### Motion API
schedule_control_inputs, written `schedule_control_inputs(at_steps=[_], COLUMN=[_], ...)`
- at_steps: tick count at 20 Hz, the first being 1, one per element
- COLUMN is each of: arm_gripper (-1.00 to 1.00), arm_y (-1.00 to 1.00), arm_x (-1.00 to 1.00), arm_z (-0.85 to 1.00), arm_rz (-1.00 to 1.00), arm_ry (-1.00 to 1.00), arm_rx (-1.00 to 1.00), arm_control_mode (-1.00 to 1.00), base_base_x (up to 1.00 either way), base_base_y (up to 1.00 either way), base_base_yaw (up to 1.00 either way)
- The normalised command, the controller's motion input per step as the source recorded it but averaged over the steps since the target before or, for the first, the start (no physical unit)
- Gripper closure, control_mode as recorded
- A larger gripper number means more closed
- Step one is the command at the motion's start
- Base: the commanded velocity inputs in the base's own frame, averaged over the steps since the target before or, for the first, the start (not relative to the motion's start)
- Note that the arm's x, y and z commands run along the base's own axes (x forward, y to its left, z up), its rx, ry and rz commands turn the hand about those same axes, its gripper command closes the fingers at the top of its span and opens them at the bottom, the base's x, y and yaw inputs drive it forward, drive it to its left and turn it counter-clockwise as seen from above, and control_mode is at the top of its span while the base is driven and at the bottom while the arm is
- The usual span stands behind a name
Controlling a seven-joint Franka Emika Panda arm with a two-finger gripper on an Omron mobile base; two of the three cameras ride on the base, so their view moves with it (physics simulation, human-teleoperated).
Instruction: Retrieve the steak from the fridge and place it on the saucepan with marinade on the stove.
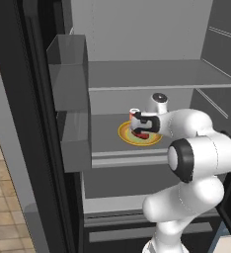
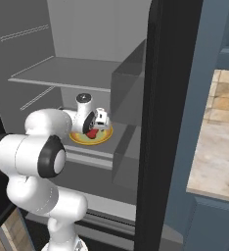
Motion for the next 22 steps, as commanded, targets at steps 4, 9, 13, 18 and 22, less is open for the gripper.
schedule_control_inputs(at_steps=[4,9,13,18,22], arm_gripper=[-1.0,-1.0,-1.0,-1.0,-1.0], arm_y=[0.17,0.0,0.0,0.0,0.0], arm_x=[0.0,0.0,0.0,0.0,0.0], arm_z=[-0.07,-0.08,-0.16,-0.24,-0.33], arm_rz=[0.05,0.07,0.07,0.07,0.06], arm_ry=[0.01,0.0,0.02,0.05,0.05], arm_rx=[0.0,0.0,0.0,0.0,0.0], arm_control_mode=[-1.0,-1.0,-1.0,-1.0,-1.0], base_base_x=[0.0,0.0,0.0,0.0,0.0], base_base_y=[0.0,0.0,0.0,0.0,0.0], base_base_yaw=[0.0,0.0,0.0,0.0,0.0])
